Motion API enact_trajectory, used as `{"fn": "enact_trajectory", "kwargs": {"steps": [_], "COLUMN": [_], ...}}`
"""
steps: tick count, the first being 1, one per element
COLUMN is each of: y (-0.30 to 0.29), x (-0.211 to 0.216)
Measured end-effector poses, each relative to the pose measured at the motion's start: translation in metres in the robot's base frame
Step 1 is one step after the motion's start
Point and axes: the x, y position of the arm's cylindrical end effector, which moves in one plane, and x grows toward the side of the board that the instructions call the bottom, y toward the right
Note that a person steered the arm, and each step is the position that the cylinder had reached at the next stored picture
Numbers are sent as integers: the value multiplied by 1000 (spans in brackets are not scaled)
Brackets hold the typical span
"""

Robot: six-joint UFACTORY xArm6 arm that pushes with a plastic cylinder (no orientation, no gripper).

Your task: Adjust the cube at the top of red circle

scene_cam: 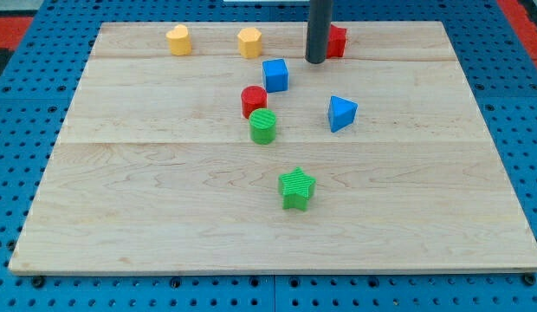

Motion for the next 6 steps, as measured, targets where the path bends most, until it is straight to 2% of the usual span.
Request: {"fn": "enact_trajectory", "kwargs": {"steps": [3,4,5,6], "y": [-30,-68,-43,33], "x": [38,38,38,42]}}
